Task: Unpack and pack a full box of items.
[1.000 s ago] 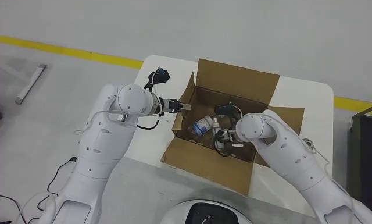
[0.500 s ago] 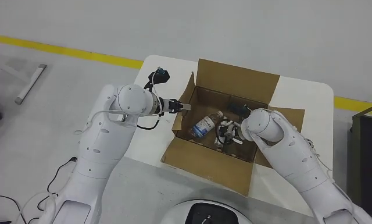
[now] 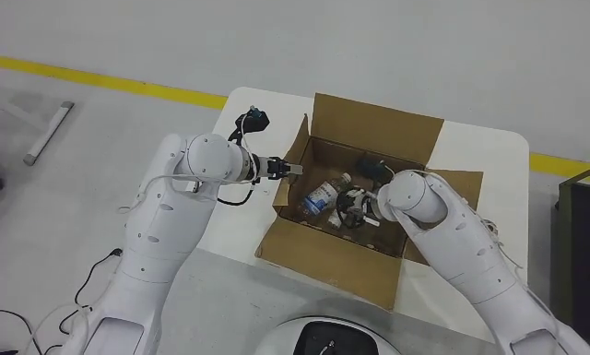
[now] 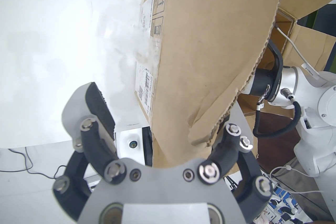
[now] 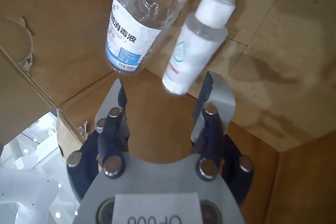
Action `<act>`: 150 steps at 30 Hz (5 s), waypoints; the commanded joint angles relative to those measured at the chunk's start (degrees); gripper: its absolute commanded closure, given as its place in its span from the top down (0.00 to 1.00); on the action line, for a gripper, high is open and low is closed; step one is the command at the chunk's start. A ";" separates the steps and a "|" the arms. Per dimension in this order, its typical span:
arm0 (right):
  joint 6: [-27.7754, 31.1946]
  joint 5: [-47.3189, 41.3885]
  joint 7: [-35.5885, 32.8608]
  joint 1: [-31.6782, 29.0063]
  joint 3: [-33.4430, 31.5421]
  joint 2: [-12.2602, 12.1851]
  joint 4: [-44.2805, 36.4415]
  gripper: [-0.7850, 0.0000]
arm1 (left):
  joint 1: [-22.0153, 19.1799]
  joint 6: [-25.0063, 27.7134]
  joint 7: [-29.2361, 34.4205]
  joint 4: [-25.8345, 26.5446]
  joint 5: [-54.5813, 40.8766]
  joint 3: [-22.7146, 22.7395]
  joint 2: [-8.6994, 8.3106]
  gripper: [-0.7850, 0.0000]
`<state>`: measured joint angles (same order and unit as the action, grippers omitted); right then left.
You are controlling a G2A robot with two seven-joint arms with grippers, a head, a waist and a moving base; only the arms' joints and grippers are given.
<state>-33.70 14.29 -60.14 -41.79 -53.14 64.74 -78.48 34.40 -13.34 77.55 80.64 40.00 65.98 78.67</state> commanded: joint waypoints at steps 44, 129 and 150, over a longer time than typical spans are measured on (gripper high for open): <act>17.42 46.56 -27.86 -57.18 -67.96 -15.51 -47.85 0.00 | 0.00 0.00 0.00 0.00 0.00 0.00 0.00 1.00; 25.64 44.03 -20.38 -46.23 -46.56 -13.55 -22.45 0.31 | 0.00 0.00 0.00 0.00 0.00 0.00 0.00 1.00; 25.90 10.63 -18.03 -49.30 -67.35 -12.70 -33.93 0.00 | 0.00 0.00 0.00 0.00 0.00 0.00 0.00 1.00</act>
<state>-7.84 30.76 -78.58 -90.93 -117.54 51.90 -111.71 34.40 -13.34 77.55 80.64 40.00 65.98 78.67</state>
